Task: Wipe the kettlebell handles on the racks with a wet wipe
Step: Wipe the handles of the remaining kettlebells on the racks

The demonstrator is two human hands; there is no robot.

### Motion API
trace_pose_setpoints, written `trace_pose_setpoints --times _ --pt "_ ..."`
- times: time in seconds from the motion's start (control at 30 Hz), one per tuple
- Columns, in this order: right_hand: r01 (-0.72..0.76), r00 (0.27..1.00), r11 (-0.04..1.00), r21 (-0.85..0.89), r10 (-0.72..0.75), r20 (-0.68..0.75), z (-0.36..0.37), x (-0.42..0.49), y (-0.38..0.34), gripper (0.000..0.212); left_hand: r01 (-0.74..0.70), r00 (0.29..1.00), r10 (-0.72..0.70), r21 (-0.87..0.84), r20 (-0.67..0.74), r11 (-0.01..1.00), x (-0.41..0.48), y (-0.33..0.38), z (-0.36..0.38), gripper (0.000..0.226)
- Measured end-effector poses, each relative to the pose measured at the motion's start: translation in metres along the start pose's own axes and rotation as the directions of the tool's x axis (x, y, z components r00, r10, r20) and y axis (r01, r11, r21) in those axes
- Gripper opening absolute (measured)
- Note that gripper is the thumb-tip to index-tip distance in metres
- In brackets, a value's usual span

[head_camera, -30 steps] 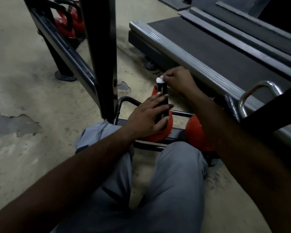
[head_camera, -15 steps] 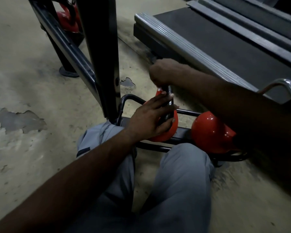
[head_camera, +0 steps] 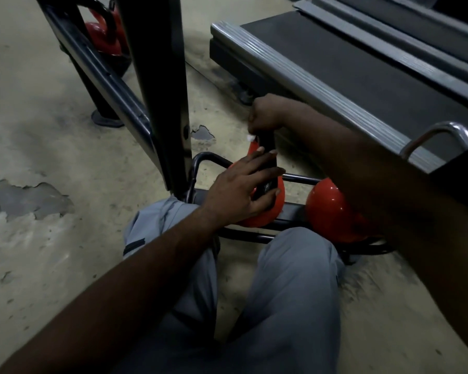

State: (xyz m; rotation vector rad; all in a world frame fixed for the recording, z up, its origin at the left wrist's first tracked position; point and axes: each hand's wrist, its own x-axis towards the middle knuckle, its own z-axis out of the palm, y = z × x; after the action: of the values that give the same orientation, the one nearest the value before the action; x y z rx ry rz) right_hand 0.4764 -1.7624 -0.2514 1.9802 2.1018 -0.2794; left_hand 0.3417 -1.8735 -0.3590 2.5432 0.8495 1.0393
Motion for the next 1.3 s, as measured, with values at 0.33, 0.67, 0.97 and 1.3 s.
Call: trace_pose_setpoints --times 0.33,0.67,0.97,1.3 --pt "-0.278 0.939 0.850 0.447 0.339 -0.060 0.009 -0.002 0.029 0.036 0.002 1.000 -0.002 -0.020 0.015 1.000 0.000 -0.002 0.001 0.043" --pt "-0.339 0.898 0.533 0.775 0.428 0.098 0.036 -0.030 0.032 0.025 0.010 0.999 -0.009 -0.005 0.038 1.000 0.000 0.000 -0.003 0.042" --pt "-0.338 0.910 -0.037 0.940 0.244 0.337 0.061 -0.052 0.032 0.032 -0.015 0.996 0.009 0.075 0.086 0.997 -0.004 0.010 -0.011 0.046" --pt "-0.275 0.940 -0.287 0.918 0.121 0.319 0.071 -0.075 0.026 0.026 -0.192 0.958 0.141 0.195 0.250 0.962 -0.043 0.024 -0.033 0.047"
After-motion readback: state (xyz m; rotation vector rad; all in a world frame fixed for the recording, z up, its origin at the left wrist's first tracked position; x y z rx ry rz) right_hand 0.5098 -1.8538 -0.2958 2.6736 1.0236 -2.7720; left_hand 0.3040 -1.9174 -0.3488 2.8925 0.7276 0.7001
